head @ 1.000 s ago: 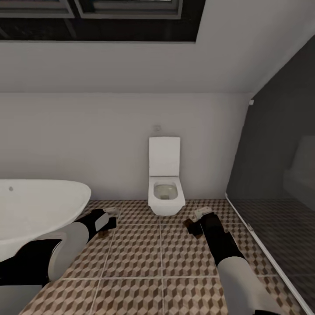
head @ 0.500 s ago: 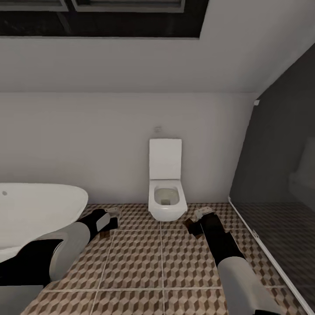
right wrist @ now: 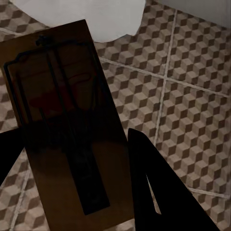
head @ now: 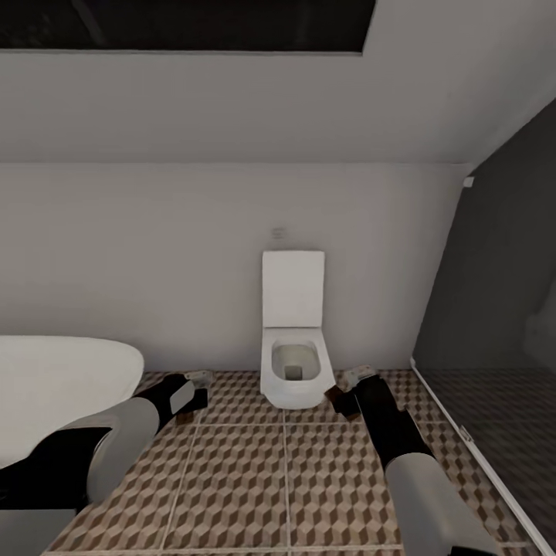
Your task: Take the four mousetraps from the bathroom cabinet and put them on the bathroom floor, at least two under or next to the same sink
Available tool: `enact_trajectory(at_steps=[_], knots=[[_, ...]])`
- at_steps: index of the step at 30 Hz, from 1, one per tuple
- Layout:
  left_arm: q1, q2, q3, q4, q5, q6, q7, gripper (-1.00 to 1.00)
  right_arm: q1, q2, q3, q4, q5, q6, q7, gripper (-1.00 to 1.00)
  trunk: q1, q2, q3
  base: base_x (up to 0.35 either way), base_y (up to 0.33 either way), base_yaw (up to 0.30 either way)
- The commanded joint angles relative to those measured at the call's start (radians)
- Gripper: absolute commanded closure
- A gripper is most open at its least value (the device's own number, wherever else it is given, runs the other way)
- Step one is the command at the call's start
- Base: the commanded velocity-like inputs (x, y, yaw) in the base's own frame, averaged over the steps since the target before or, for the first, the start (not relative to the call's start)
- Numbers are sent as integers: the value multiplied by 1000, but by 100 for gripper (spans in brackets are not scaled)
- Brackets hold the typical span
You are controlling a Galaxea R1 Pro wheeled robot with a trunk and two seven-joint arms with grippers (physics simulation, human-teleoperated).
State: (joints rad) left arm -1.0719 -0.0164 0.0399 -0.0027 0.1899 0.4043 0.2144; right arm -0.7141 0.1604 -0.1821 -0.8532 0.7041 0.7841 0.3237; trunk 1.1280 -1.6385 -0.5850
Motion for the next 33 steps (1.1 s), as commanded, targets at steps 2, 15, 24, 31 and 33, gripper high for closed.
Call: enact_trajectory(at_steps=[2,15,24,31,33], knots=[[0,-3,3,0,4,3,5,100,-1,0,-4,-1,11,1,4,100,1,-1,-1,323,0,0],[23,-6,3,-2,-6,-49,-50,100,-1,-36,-4,0,7,-73,7,100,1,-1,-1,97,0,0],[24,-8,3,-3,-46,-51,-56,100,-1,-39,-5,0,6,-79,8,100,1,-1,-1,1,0,0],[24,-7,4,-4,-47,-43,-56,100,-1,-38,-4,-1,7,-81,5,100,1,-1,-1,0,-34,0],[24,-7,5,-5,-47,-42,-57,100,-1,-38,-4,-1,7,-81,5,100,1,-1,-1,0,-185,0]])
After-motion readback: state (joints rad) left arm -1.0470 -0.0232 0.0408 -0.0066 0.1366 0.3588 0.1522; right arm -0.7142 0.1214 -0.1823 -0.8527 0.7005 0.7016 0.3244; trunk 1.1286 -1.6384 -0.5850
